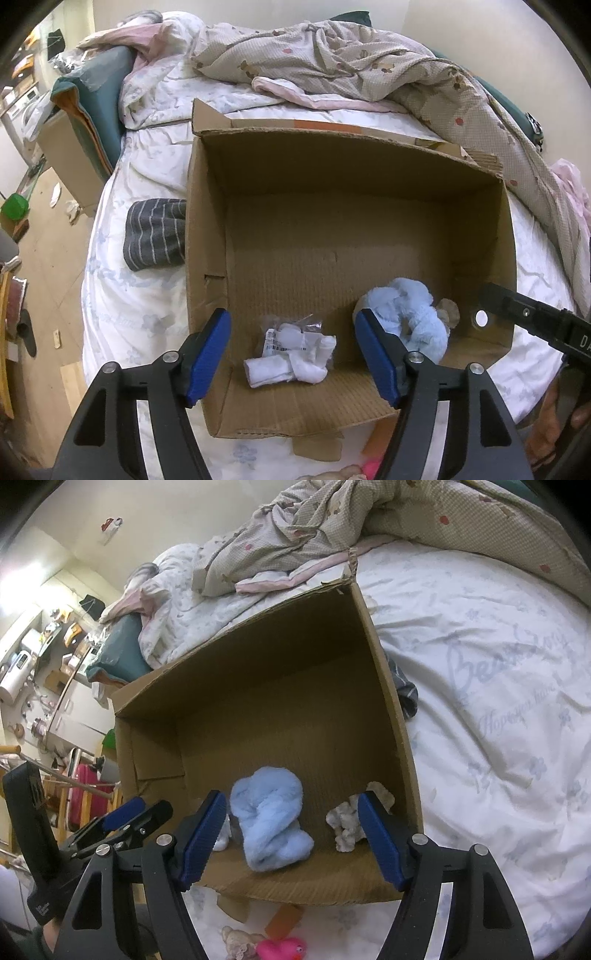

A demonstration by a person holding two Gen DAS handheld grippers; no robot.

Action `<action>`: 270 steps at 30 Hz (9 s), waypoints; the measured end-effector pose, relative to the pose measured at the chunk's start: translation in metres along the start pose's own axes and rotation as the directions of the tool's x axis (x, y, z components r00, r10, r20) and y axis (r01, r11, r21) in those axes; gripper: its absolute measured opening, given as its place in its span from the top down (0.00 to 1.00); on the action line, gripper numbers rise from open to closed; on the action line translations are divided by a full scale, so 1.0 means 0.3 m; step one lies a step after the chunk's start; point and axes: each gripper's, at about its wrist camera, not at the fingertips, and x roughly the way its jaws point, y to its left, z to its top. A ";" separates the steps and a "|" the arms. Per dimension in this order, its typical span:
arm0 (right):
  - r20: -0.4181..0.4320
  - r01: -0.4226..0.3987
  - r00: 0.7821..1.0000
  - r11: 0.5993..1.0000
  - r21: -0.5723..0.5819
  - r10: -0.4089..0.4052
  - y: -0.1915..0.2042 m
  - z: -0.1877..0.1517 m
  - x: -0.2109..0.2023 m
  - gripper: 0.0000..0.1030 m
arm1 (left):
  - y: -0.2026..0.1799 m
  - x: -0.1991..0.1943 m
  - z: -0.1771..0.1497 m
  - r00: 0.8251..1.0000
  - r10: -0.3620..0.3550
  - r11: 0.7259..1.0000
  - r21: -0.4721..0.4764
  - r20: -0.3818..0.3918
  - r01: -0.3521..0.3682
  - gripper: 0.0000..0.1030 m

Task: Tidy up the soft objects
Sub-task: 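Open the left gripper over the box while the right gripper releases the lace scrunchie, then move the right gripper back toward the pink rubber duck, then close the right gripper on the pink duck while the left grasps the lace scrunchie, then lift the duck and scrunchie and carry both over the box, then open the left gripper to drop the scrunchie while the right releases the duck, then move the right gripper back toward the tan foam cylinder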

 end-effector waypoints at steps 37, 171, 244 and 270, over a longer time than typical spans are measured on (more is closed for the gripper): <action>0.000 -0.040 0.999 0.999 -0.034 0.040 0.072 -0.258 -0.190 0.24 | 0.055 -0.238 -0.240 0.999 0.046 0.998 -0.035 0.008 -0.046 0.34; 0.011 -0.081 0.996 0.984 -0.160 0.084 0.198 -0.179 -0.315 0.83 | 0.083 -0.380 -0.120 0.999 -0.042 0.994 -0.101 -0.009 0.040 0.93; -0.068 0.057 0.996 0.998 -0.036 -0.059 -0.011 -0.063 0.016 0.80 | -0.018 -0.061 -0.030 0.999 -0.048 0.998 0.032 0.018 0.047 0.40; 0.017 0.039 0.999 0.999 -0.028 -0.039 0.007 -0.089 -0.091 0.20 | 0.003 -0.154 -0.067 0.998 -0.019 1.000 0.010 0.053 0.019 0.36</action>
